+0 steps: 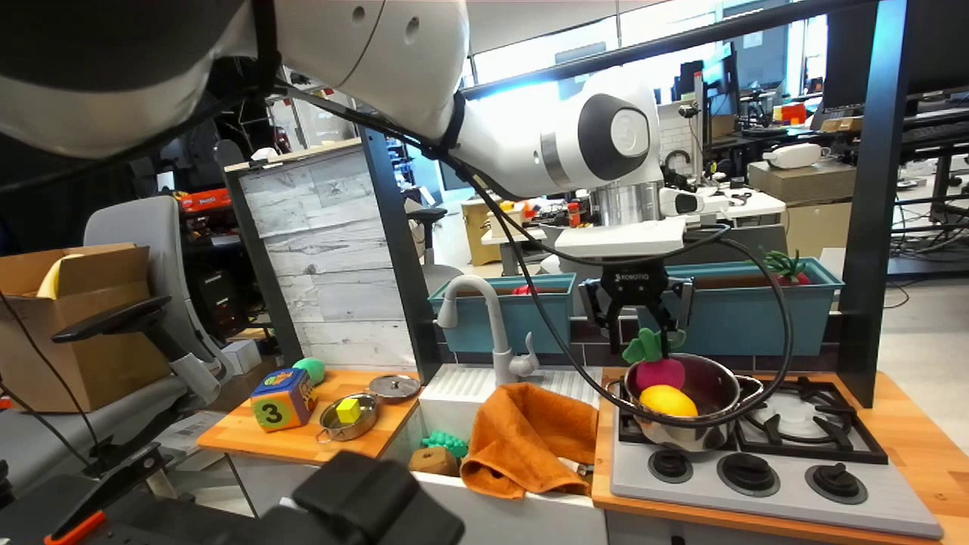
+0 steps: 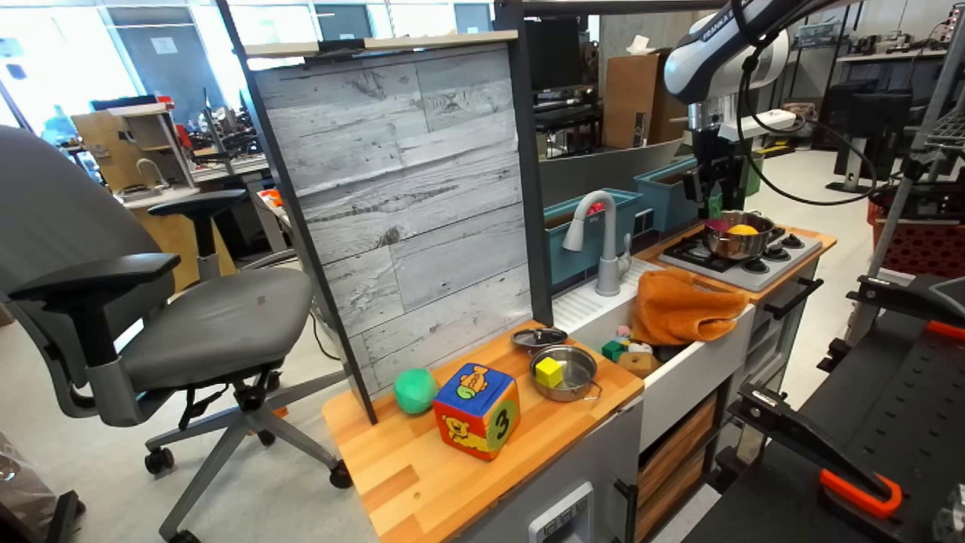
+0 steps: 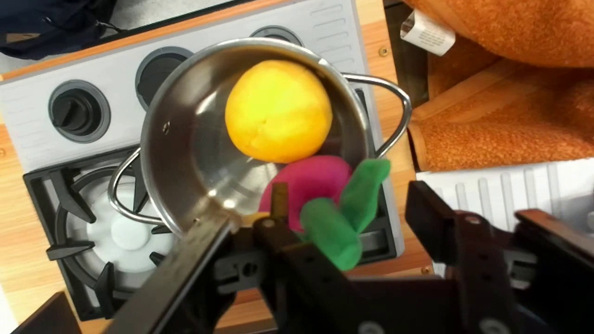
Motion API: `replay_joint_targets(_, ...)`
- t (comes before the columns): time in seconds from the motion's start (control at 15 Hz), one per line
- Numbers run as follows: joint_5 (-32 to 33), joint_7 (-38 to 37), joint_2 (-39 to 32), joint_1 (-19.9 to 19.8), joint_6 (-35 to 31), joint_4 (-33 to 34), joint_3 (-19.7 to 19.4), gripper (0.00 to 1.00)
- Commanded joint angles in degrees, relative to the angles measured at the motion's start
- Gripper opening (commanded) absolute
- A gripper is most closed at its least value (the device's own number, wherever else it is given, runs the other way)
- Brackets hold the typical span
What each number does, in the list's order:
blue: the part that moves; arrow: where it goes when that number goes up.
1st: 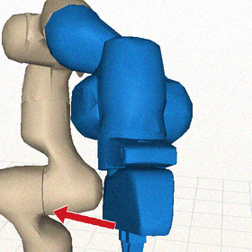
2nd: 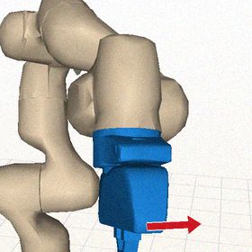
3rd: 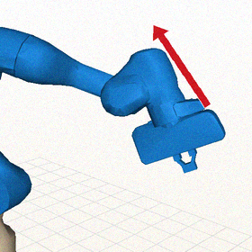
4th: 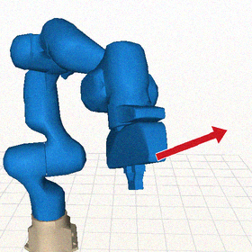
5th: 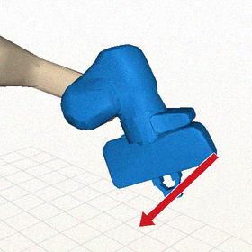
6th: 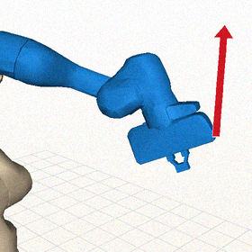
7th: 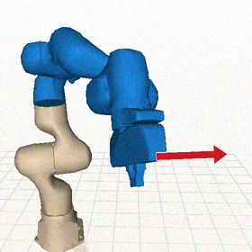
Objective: Remove the purple plushy from the pot and put it in the sink
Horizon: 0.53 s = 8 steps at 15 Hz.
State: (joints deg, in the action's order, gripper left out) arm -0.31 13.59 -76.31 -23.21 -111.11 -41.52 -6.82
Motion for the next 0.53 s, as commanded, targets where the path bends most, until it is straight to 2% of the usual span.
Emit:
replay_joint_targets(0.0,1.08,-2.57,-4.04,-0.21,1.64,7.16,-0.69,0.35)
replay_joint_targets(0.33,0.79,-3.89,-4.23,0.06,0.74,7.06,-2.19,0.01)
replay_joint_targets(0.47,1.00,-3.69,-3.45,0.07,1.21,6.16,-2.82,0.00)
